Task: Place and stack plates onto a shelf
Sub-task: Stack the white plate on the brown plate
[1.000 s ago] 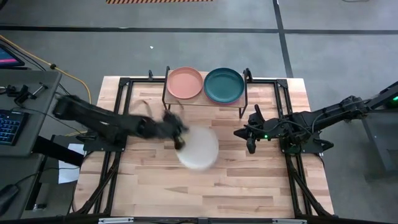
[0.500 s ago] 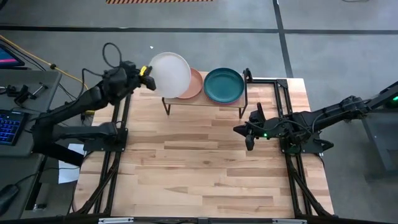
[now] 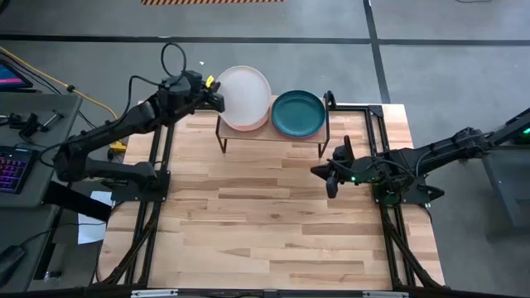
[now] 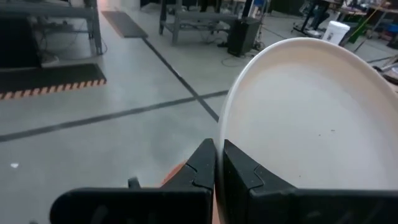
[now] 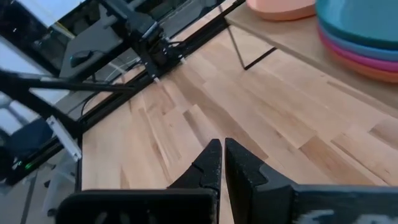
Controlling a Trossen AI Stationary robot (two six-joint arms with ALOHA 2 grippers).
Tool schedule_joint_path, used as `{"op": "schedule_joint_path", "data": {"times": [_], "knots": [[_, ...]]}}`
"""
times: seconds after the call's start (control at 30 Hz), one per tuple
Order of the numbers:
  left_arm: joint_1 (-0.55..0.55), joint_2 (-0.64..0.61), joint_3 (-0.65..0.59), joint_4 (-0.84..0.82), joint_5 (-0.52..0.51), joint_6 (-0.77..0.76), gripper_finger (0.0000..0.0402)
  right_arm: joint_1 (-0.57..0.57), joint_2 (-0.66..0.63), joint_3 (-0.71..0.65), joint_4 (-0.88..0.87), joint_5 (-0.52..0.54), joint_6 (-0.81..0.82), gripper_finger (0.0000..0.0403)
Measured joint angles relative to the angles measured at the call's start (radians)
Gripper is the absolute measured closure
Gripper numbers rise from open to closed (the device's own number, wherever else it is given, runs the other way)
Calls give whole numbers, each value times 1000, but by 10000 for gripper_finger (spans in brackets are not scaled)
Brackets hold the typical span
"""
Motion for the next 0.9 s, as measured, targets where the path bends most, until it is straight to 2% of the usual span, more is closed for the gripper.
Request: {"op": "schedule_joint_path", "data": {"times": [0.23,0.43,0.63,0.9], "knots": [[18,39,35,-7,-14,-20,401,0,0,0,0,36,24,400],[38,99,35,-63,-14,-143,401,0,12,0,-2,62,34,400],[38,184,30,-102,-13,-208,401,0,58,1,4,68,74,400],[38,242,29,-166,-27,-213,401,1,145,1,60,61,100,400]]}}
